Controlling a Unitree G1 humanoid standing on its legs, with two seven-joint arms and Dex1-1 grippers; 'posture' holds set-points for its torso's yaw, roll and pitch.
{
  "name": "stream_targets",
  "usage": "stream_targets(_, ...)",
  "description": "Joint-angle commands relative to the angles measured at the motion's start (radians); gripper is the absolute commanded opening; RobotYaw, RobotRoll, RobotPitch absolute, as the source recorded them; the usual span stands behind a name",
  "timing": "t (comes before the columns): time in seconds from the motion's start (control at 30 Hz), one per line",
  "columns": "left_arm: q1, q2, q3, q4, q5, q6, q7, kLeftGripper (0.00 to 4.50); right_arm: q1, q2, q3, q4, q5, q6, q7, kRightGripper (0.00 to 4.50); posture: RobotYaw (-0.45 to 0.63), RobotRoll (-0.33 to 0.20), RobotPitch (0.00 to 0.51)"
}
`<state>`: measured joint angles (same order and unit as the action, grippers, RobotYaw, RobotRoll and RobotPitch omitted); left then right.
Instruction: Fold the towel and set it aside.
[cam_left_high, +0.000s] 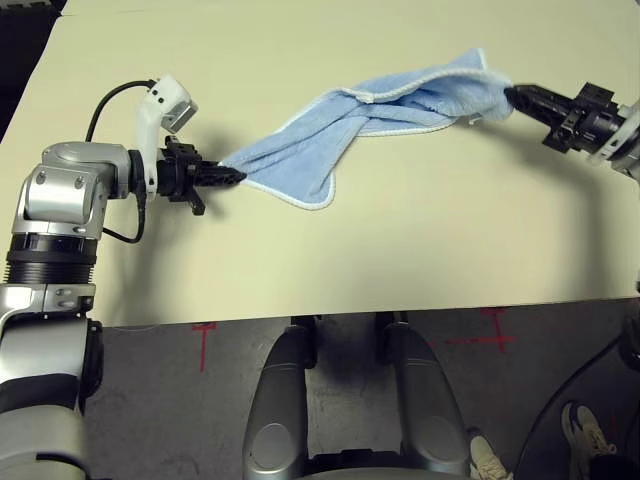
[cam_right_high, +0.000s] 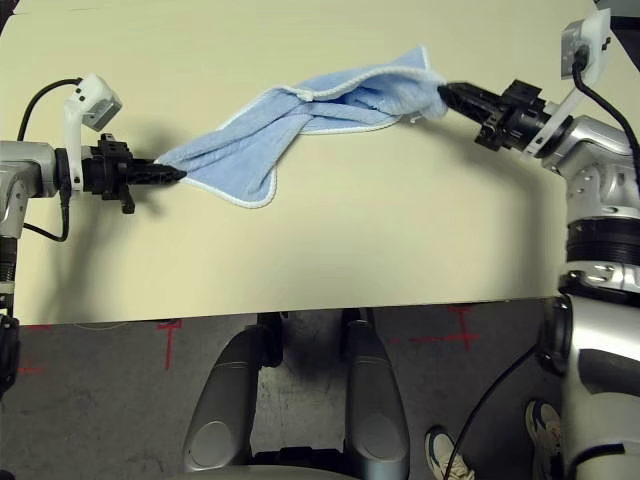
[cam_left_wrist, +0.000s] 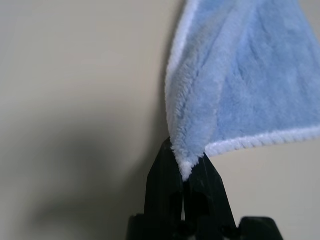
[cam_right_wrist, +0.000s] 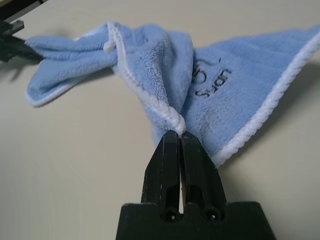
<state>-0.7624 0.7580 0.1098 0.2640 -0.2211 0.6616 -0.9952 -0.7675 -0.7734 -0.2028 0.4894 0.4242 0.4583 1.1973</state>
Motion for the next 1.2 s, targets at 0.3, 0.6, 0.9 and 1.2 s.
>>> stream_targets(0.3, 0.013, -0.079, 0.107, 0.035, -0.013, -0.08, 0.287, 0.02, -0.062, 0.048, -0.027, 0.1, -0.092, -0.22, -0.21, 0.0, 0.0, 0.0, 0.418)
stream_targets(0.6, -0.384, -0.183, 0.15, 0.604, 0.064, -0.751, 0.596, 0.02, -0.427, 0.134, -0.055, 0.584, -0.228, -0.755, -0.645, 0.0, 0.02, 0.0, 0.417)
stream_targets(0.9, -0.722, -0.2, 0.208, 0.921, 0.041, -1.232, 0.686, 0.02, -0.708, 0.156, -0.206, 0.736, -0.127, -1.012, -0.751, 0.0, 0.02, 0.0, 0.418)
stream_targets(1.2, -0.437, -0.137, 0.068, 0.898, 0.111, -0.872, 0.307, 0.02, -0.477, 0.169, -0.15, 0.629, -0.031, -0.581, -0.125, 0.0, 0.0, 0.0, 0.427)
